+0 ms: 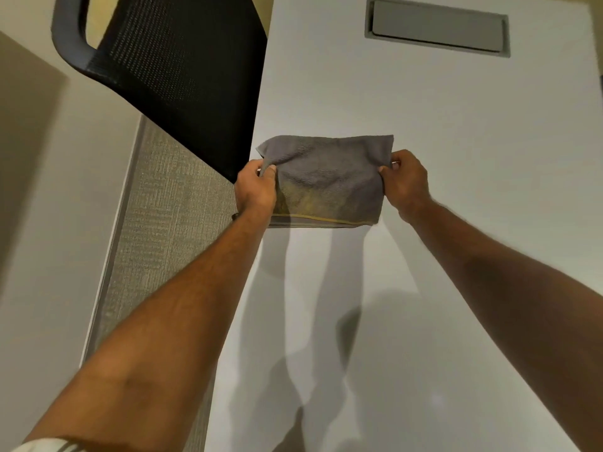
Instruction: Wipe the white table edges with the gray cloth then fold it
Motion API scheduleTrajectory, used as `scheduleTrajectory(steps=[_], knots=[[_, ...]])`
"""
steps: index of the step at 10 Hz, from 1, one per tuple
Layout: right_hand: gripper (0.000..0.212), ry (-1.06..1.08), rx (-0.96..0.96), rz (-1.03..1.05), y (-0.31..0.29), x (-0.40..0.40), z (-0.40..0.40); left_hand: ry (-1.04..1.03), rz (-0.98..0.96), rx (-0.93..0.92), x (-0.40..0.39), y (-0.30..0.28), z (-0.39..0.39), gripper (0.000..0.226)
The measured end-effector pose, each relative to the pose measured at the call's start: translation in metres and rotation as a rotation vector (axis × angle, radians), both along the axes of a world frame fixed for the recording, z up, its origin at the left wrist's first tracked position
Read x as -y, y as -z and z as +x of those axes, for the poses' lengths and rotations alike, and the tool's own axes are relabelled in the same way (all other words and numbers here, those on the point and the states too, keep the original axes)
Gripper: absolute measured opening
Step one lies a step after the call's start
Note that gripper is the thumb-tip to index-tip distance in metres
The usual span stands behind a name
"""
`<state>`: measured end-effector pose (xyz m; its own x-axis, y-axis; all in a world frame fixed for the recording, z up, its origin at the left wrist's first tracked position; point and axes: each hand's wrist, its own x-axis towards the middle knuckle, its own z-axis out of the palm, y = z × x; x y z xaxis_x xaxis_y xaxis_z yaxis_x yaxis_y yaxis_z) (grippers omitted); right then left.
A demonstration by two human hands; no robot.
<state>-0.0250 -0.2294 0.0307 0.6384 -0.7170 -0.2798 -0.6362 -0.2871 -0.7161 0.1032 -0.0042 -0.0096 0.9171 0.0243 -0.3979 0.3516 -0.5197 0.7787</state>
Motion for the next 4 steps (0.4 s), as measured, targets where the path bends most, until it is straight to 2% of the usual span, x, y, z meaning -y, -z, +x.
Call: scheduleTrajectory(steps=[2,3,4], knots=[[0.031,-0.017,-0.006,-0.014,0.010,-0.006,-0.015,0.132,0.237,0.135,-0.002,0.001,-0.005,0.038],[0.036,-0.111,-0.021,-0.083,0.010,-0.012,-0.049,0.250,0.370,0.231,-0.006,-0.006,-0.029,0.043],[0.041,-0.163,-0.046,-0.181,0.010,-0.012,-0.075,0.330,0.406,0.309,-0.008,-0.009,-0.047,0.042]])
